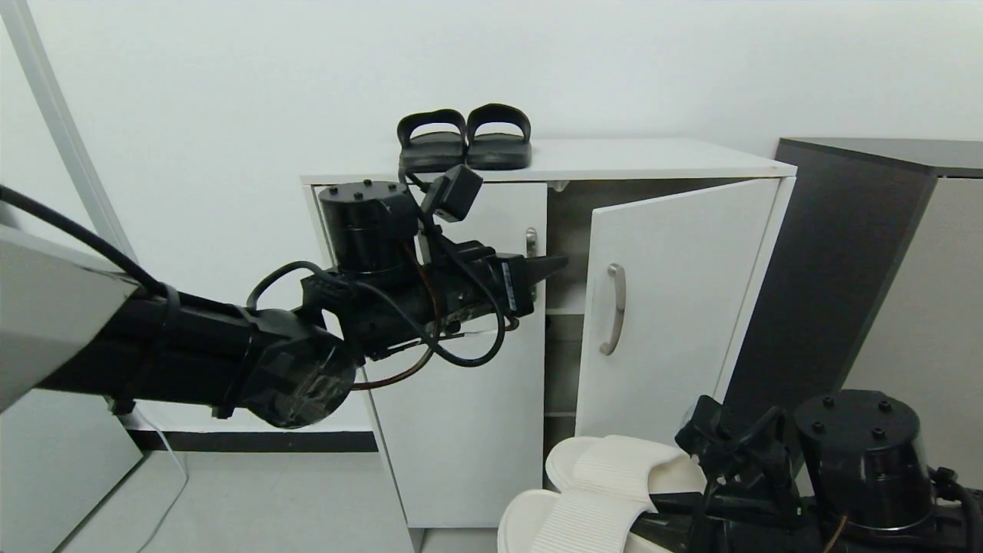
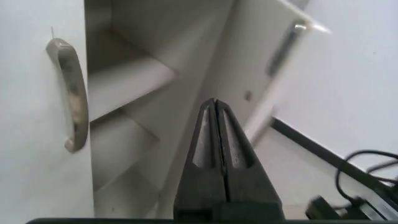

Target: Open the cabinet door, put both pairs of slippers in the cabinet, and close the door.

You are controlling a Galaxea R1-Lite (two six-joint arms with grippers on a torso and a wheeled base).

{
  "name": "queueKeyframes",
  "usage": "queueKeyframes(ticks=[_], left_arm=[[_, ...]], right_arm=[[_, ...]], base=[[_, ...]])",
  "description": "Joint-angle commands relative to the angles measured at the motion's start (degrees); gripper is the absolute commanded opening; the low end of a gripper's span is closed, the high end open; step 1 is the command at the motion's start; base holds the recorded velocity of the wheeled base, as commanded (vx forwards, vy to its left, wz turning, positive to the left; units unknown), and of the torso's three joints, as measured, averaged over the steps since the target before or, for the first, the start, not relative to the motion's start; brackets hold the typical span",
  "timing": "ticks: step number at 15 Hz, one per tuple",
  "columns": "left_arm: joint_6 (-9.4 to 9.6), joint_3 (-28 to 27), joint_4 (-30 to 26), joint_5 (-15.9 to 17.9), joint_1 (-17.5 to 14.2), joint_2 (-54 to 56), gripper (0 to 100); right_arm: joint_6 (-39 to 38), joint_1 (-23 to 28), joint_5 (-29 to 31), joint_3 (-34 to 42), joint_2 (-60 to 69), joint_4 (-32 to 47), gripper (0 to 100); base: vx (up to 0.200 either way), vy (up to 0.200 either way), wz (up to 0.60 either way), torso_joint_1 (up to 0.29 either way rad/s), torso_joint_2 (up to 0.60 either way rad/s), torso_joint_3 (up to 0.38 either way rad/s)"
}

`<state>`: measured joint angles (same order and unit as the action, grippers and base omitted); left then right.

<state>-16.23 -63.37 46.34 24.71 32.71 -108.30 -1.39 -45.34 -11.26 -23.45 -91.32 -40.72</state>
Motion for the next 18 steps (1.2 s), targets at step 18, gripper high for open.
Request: queueKeyframes(ticks=[18], left_arm=[[0.49,-6.77,-4.24,0.34,11.06,-4.46,0]], right_arm=[[-0.28,-6.78,0.28,4.82,1.06,-0.15,0]], base=[[-0.144,0.0,0.0,0.002,0.0,0.002]])
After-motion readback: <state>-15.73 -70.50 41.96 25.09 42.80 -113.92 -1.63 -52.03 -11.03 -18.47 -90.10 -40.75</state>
